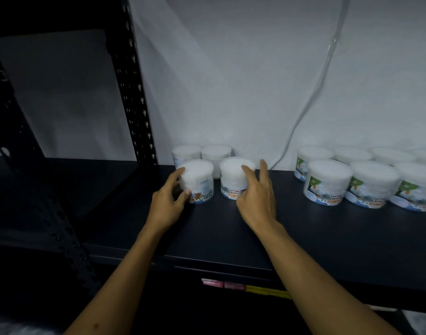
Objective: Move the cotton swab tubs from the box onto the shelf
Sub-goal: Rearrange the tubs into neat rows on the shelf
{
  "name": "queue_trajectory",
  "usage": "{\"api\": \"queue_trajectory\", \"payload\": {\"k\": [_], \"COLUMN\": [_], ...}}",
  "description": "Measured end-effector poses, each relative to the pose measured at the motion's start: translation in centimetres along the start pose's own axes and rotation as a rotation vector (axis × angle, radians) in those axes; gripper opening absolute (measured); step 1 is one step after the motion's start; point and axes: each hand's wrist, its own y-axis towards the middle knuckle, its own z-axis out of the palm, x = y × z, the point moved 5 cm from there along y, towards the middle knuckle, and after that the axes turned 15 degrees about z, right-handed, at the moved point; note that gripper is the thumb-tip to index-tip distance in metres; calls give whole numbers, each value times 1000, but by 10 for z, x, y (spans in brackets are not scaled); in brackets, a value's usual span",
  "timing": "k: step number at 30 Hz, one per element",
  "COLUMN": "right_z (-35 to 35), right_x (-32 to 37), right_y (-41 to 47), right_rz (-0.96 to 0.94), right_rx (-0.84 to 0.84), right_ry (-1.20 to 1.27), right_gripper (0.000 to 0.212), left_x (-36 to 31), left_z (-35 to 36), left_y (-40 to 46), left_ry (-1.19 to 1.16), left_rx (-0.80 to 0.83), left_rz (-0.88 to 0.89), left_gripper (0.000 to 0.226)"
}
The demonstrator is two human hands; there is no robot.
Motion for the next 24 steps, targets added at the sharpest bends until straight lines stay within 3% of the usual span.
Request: {"api": "queue_trajectory", "payload": {"k": [6, 13, 18, 24], "right_z": [-2, -15, -30, -24], "right_x": [1, -23, -41, -52], "right_y": [-5, 9, 21, 38], "right_rz": [-62, 38, 18, 23], "right_rx": [25, 19, -142, -56], "right_ry": [-12, -62, -199, -265], "right_gripper": [63, 70, 69, 86], "left_x": [-3, -14, -23, -29], "left_z": [14, 45, 83, 121], "left_y": [5, 14, 30, 59], "left_ry": [-5, -76, -93, -166], "left_rx": [47, 5, 4, 5], "left_rz": [18, 6, -12, -26], "left_gripper": [61, 62, 62, 58]}}
